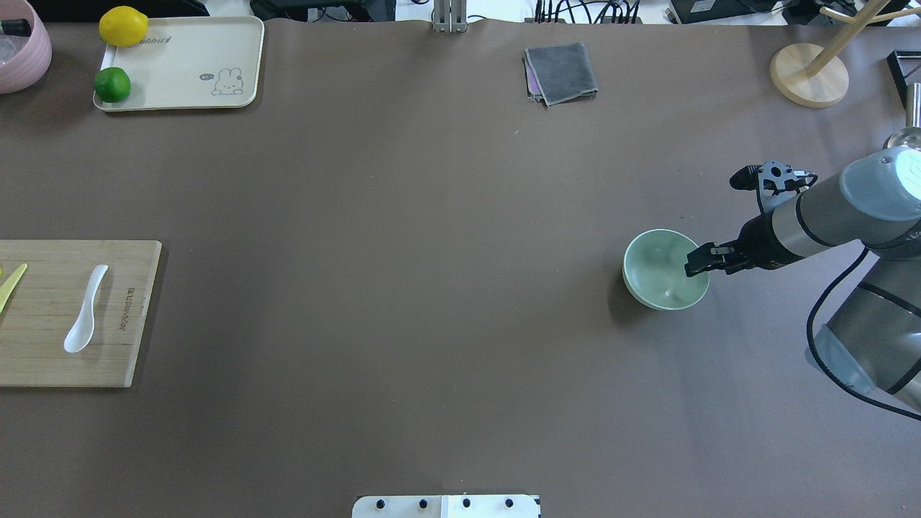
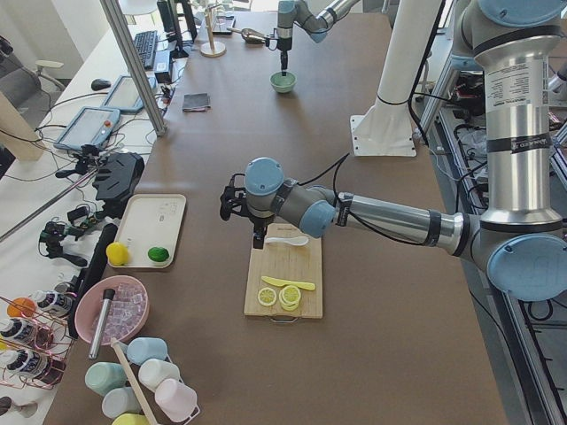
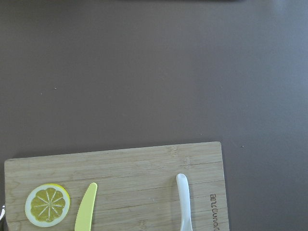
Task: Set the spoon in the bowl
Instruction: 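Reach the right gripper to the pale green bowl and grip its rim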
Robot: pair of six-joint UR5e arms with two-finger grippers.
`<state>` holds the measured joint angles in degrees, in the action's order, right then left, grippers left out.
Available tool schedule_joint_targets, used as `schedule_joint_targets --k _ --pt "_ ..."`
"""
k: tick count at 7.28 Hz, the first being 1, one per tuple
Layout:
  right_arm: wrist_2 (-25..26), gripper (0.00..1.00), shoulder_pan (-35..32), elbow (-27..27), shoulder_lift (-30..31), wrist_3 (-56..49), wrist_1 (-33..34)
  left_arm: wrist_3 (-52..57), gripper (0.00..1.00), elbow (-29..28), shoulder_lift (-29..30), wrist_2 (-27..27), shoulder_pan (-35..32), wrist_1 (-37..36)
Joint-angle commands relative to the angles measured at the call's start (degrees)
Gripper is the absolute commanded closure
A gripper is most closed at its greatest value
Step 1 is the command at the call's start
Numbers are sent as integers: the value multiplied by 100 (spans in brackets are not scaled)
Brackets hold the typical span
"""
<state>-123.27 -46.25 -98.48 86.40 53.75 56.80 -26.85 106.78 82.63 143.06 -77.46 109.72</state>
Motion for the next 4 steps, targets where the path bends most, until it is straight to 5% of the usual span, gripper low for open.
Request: schedule_joint_targets --k 1,2,4 --pt "-21 78 63 75 -44 74 -2 -153 2 1 7 -23 65 6" --pt "-65 100 55 40 -62 83 -2 -510 2 18 16 -49 213 14" --pt "-187 100 46 -13 -141 179 15 -1125 2 36 -141 -462 415 391"
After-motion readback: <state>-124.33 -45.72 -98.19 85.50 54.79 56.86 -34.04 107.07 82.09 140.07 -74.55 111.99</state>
